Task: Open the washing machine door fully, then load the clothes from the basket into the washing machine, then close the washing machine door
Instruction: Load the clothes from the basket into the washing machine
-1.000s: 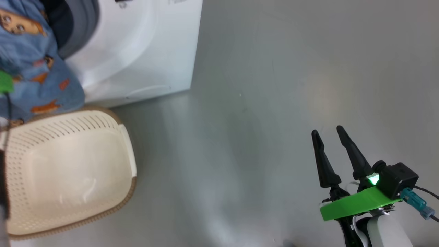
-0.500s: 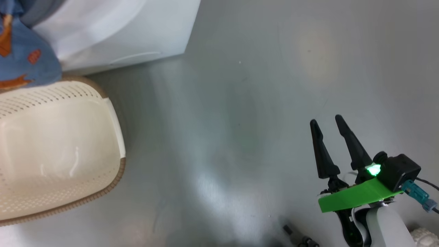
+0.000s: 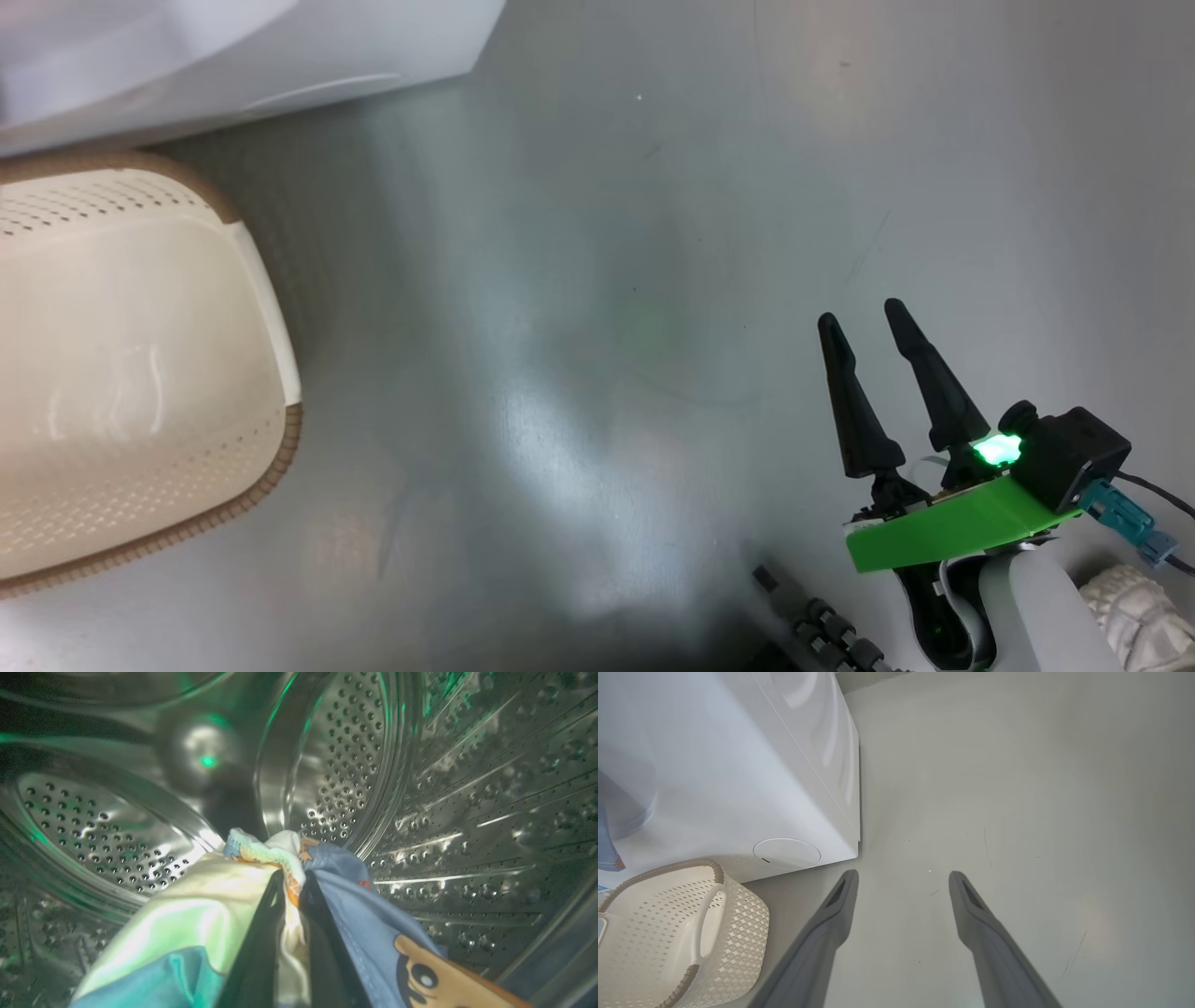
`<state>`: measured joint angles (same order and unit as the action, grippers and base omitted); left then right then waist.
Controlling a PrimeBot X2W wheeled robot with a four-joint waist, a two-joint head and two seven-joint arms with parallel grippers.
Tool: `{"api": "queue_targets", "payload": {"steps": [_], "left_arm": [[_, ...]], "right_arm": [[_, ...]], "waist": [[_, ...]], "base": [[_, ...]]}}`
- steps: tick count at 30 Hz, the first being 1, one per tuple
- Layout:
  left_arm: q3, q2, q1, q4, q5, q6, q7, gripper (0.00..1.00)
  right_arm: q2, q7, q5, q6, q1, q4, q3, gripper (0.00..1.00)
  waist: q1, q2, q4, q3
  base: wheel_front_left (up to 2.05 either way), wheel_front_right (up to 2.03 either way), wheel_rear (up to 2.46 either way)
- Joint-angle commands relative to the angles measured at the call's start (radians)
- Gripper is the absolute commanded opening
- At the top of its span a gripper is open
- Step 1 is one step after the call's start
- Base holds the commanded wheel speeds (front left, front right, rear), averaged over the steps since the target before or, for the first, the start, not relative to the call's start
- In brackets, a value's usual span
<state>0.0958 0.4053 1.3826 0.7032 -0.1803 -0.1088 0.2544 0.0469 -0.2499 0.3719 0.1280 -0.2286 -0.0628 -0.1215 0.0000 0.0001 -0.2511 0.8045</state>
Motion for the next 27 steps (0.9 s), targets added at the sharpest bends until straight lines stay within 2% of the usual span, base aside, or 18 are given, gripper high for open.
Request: {"api": "queue_targets", "payload": {"steps": [1, 4, 8, 9, 10, 11, 27], "left_arm": [[-0.007, 0.051, 0.018, -0.051, 0.015, 0.006, 0.006, 0.00], [-0.027, 0.051, 0.000, -0.146, 0.026, 0.011, 0.007, 0.00], [-0.050, 0.042, -0.046, -0.150, 0.020, 0.009, 0.007, 0.00], [-0.054, 0.040, -0.054, -0.141, 0.018, 0.007, 0.007, 0.11], [-0.061, 0.037, -0.062, -0.133, 0.010, 0.006, 0.007, 0.96], [-0.070, 0.030, -0.072, -0.119, 0.001, 0.003, 0.007, 1.00], [-0.112, -0.031, -0.189, -0.075, -0.035, -0.008, 0.007, 1.00]], "right_arm": [[0.003, -0.012, 0.004, 0.003, 0.016, 0.022, -0.024, 1.00], [0.003, -0.012, 0.009, 0.003, 0.010, 0.022, -0.026, 1.00], [0.003, -0.012, 0.011, 0.003, 0.001, 0.014, -0.029, 1.00], [0.003, -0.012, 0.011, 0.003, 0.000, 0.012, -0.031, 1.00], [0.003, -0.012, 0.011, 0.003, 0.000, 0.011, -0.032, 1.00], [0.003, -0.012, 0.009, 0.003, -0.002, 0.009, -0.031, 1.00], [0.003, -0.012, -0.014, 0.003, -0.015, -0.010, -0.009, 1.00]], "waist": [[0.0000, -0.0001, -0.010, 0.014], [0.0000, -0.0001, -0.013, 0.022], [0.0000, -0.0001, -0.007, 0.017], [0.0000, -0.0001, -0.006, 0.014], [0.0000, -0.0001, -0.004, 0.010], [0.0000, -0.0001, 0.000, 0.005], [0.0000, -0.0001, 0.051, -0.090]], "base": [[0.00, 0.00, 0.00], [0.00, 0.00, 0.00], [0.00, 0.00, 0.00], [0.00, 0.00, 0.00], [0.00, 0.00, 0.00], [0.00, 0.00, 0.00], [0.00, 0.00, 0.00]]}}
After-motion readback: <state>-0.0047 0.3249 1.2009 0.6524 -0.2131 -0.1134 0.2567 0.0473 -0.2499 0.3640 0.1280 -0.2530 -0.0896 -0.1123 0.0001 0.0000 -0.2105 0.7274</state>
